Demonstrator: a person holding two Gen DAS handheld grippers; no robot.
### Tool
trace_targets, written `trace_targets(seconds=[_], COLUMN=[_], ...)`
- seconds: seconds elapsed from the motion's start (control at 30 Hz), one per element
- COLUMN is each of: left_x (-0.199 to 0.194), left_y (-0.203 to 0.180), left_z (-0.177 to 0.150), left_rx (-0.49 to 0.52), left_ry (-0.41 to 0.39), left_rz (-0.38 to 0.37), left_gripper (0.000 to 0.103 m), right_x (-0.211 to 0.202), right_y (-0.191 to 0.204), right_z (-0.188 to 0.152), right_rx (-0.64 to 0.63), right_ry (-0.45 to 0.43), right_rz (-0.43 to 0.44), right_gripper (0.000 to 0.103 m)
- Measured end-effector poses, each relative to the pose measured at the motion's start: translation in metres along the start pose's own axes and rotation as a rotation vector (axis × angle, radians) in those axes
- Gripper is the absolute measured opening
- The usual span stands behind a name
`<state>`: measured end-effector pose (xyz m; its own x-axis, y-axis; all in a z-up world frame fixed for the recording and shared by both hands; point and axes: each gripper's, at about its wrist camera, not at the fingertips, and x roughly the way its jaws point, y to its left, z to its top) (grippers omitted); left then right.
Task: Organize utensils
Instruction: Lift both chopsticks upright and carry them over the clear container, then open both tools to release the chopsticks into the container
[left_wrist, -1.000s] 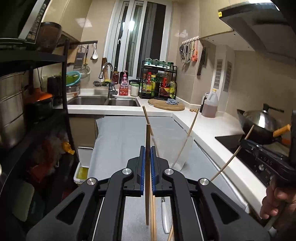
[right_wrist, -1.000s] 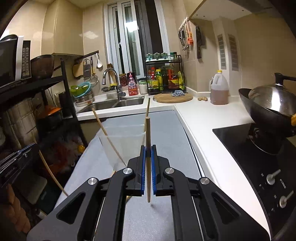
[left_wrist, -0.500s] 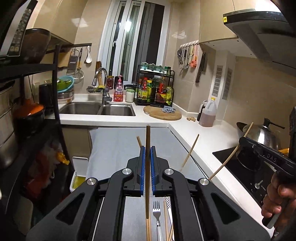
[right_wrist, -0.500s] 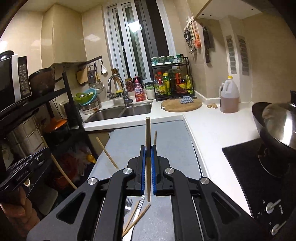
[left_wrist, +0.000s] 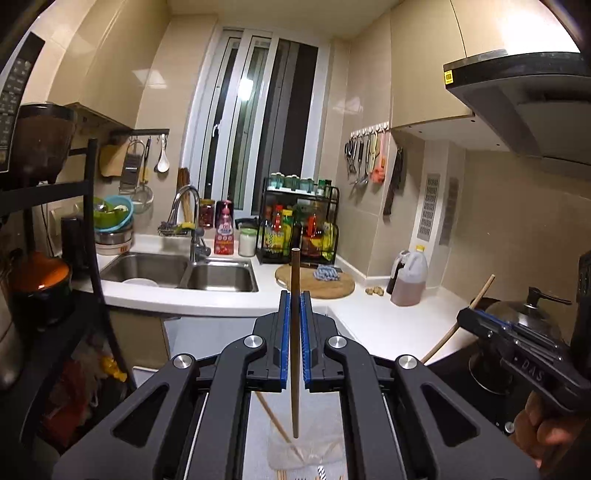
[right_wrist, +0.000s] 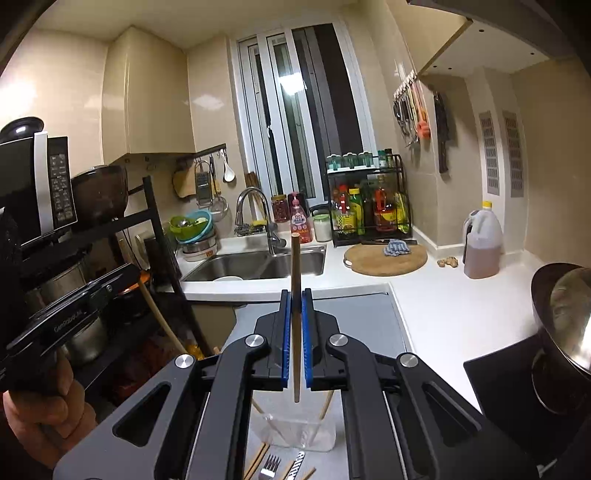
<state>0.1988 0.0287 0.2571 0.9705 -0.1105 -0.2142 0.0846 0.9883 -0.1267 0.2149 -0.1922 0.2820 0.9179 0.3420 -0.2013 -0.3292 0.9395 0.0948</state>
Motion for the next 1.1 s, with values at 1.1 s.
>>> trace_targets(seconds=[1.1], left_x=[-0.029], left_y=[0.018], left_z=[-0.081], left_rx=[-0.028], left_ry=[0.073], left_rz=[0.058], left_gripper=[0.034], right_x=[-0.002], right_y=[-0.015], right_z=[-0.091], right_rx=[-0.024], right_ry=[0.116], right_rz=[-0.061], right_gripper=[0.043])
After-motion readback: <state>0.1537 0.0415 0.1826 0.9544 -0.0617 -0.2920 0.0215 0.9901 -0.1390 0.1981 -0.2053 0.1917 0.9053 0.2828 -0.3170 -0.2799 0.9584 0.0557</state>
